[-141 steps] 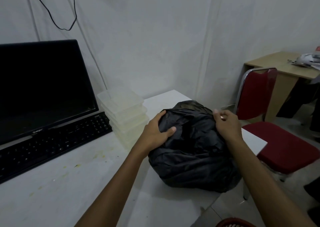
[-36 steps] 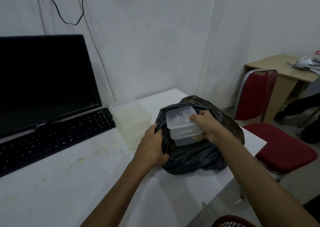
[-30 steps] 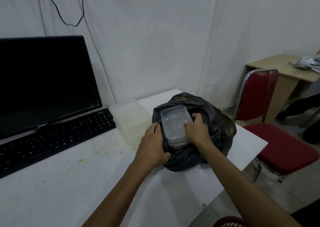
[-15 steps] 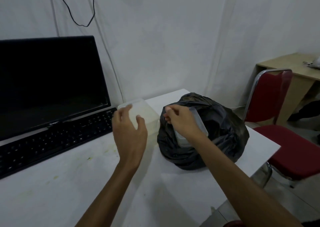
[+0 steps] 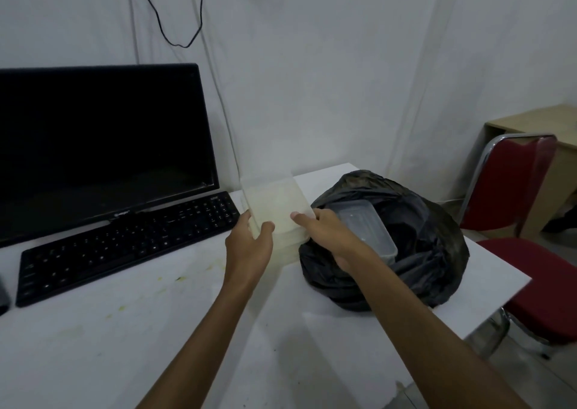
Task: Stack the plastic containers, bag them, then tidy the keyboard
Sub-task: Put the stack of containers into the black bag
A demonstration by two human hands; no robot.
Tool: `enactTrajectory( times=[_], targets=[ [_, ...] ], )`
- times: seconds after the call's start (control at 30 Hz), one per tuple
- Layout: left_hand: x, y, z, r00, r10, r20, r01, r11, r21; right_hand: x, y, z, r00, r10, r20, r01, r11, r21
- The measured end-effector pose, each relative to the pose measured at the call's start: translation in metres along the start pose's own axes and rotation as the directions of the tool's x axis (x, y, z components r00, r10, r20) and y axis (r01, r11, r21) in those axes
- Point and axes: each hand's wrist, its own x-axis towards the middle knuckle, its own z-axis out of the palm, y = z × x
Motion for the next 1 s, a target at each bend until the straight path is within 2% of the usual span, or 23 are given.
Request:
enactTrajectory(
  times=[0.13,0.33,0.4,0.5,0.6,0.67,0.77,0.87,1.0],
  targets=[
    [-0.003,0.008,0.001,0.998,0.043,-0.034,-0.047,0.993,-0.109,-0.004,-0.011,-0.005,1.0,-0.02,-0.02,0.022,0.995,0.097],
    [-0.002,0.025,0.01,0.991,0.131,0.007,-0.127,0.97,-0.206,-0.014,-0.029,-0.032,0.999,-0.035,-0.039,0.044,0.963,0.268],
    [-0.004,0.03,0.018,0.987,0.147,0.059,-0.131,0.968,-0.216,-0.021,-0.035,-0.052,0.999,-0.016,-0.049,0.03,0.957,0.29],
    [-0.006,0.035,0.035,0.961,0.156,0.229,-0.116,0.977,-0.18,-0.029,-0.034,-0.087,0.984,0.086,-0.156,-0.035,0.953,0.301],
    [-0.008,0.026,0.052,0.934,0.164,0.318,-0.18,0.984,0.02,-0.039,-0.023,-0.108,0.956,0.137,-0.26,-0.102,0.984,0.144],
    [-0.007,0.01,0.061,0.955,0.171,0.242,-0.229,0.943,0.24,-0.047,-0.013,-0.113,0.934,0.131,-0.331,-0.118,0.991,0.06],
    [-0.004,-0.013,0.058,0.978,0.173,0.119,-0.209,0.835,0.509,-0.052,-0.003,-0.114,0.894,0.068,-0.443,-0.087,0.996,-0.023],
    [0.001,-0.023,0.046,0.982,0.187,0.034,-0.168,0.765,0.621,-0.05,0.006,-0.109,0.871,0.034,-0.491,-0.096,0.99,-0.101],
    [0.009,-0.026,0.032,0.994,0.103,-0.037,-0.046,0.696,0.717,-0.048,0.013,-0.096,0.885,0.049,-0.462,-0.114,0.987,-0.114]
  ],
)
